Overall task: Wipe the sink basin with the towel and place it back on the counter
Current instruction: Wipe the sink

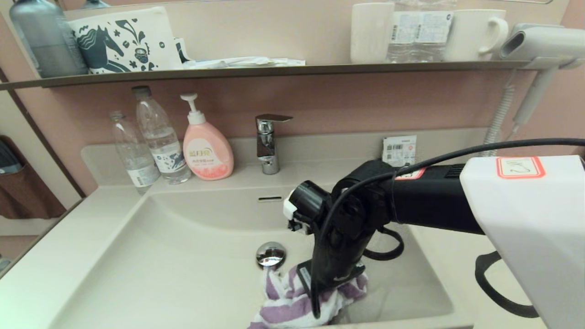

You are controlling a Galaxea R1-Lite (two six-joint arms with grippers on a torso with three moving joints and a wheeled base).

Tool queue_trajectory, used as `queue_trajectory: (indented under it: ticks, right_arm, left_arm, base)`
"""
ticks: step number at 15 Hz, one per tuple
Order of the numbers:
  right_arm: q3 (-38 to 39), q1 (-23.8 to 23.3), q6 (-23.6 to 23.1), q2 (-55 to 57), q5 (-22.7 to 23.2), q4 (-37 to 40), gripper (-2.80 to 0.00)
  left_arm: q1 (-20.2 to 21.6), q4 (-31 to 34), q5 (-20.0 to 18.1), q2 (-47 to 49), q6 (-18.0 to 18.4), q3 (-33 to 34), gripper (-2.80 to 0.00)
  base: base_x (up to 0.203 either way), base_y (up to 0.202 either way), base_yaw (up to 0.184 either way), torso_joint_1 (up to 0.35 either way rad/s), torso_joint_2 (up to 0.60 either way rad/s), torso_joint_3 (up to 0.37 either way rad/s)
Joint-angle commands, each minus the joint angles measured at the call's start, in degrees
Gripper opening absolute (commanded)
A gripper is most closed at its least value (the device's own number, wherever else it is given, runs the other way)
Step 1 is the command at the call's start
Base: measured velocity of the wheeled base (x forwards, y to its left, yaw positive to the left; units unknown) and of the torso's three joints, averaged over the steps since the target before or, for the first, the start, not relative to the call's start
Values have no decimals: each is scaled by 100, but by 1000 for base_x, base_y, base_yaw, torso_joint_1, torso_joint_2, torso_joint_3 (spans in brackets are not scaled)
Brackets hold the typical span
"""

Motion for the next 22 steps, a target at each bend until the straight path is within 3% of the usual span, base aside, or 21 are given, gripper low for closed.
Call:
queue_trajectory:
  ticks: [1,4,7,9,11,14,18,22]
  right_arm:
    - [-90,129,40,88,241,-276,-280]
    - [-60,178,721,-157,467,-1432,-280]
    - [-33,14,1087,-797,773,-1677,-280]
    - [33,-358,1261,-1309,838,-1681,-280]
    - [119,-805,1380,-1720,760,-1688,-280]
    - [199,-1074,1632,-1976,176,-1888,-280]
    - [713,-1041,1684,-1802,-183,-4113,-280]
    - [623,-989,1454,-804,-505,-5955,-280]
  left_arm:
    - [0,-4,-3,9,-5,0,-280]
    - [0,-4,-3,9,-5,0,-280]
    - [0,-4,-3,9,-5,0,-280]
    - [0,-4,-3,9,-5,0,-280]
    - [0,-4,-3,9,-5,0,-280]
    - [0,-4,-3,9,-3,0,-280]
    - [0,-4,-3,9,3,0,-280]
    - [0,-4,-3,9,-5,0,-280]
  base:
    - [0,0,0,0,0,0]
    - [0,0,0,0,0,0]
    - [0,0,0,0,0,0]
    - [0,0,0,0,0,0]
    - [0,0,0,0,0,0]
    - [0,0,0,0,0,0]
    - [0,0,0,0,0,0]
    - [0,0,0,0,0,0]
